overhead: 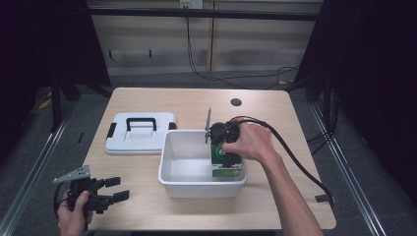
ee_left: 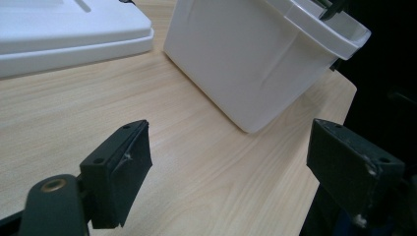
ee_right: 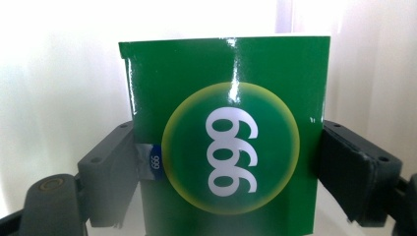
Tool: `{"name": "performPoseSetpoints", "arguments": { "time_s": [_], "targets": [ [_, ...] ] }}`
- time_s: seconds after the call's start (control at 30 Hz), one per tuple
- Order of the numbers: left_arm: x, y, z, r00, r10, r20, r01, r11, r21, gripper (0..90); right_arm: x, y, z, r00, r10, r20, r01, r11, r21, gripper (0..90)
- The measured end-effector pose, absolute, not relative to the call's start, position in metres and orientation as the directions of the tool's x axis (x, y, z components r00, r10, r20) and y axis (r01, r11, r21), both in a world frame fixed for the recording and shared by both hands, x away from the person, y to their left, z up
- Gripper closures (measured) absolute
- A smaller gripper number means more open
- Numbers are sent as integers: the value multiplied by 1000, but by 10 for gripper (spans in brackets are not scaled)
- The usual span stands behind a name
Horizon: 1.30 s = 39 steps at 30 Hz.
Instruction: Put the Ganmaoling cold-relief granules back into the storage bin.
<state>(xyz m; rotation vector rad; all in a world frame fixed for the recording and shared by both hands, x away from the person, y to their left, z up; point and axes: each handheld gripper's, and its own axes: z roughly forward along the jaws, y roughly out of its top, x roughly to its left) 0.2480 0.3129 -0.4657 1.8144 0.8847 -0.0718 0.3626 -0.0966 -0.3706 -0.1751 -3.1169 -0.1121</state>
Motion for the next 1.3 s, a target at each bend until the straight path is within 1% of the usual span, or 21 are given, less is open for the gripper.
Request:
{"name": "performPoseSetpoints", "arguments": {
  "time_s": [0.2,0.27,0.3,0.43,0.7,0.87,1.17,1.27,1.3],
  "targets": [
    [248,313,-466,722,532,-443,597,-157,786,170,363,-96,-382,-993,115,24,116,991,65,158],
    [248,313,-466,723,533,-440,596,-159,787,170,363,-96,-384,-991,131,24,132,990,58,158],
    [248,313,-466,722,533,-441,598,-159,786,170,363,-96,-386,-993,118,25,120,991,64,158],
    [248,312,-466,721,533,-443,599,-158,785,170,362,-96,-391,-992,122,22,123,990,63,157],
    [248,312,-466,721,535,-441,600,-163,783,170,361,-92,-403,-994,111,5,111,993,35,156],
    [248,312,-466,721,534,-442,600,-162,783,170,362,-92,-411,-994,110,21,110,994,6,153],
    [248,313,-466,721,534,-441,599,-160,785,170,363,-92,-411,-990,141,23,141,990,-7,147],
    [248,312,-466,721,533,-443,600,-159,784,170,364,-92,-411,-990,138,31,137,990,-15,141],
    [248,312,-466,721,534,-441,599,-161,784,170,363,-92,-413,-991,132,28,132,991,-5,141]
  ]
}}
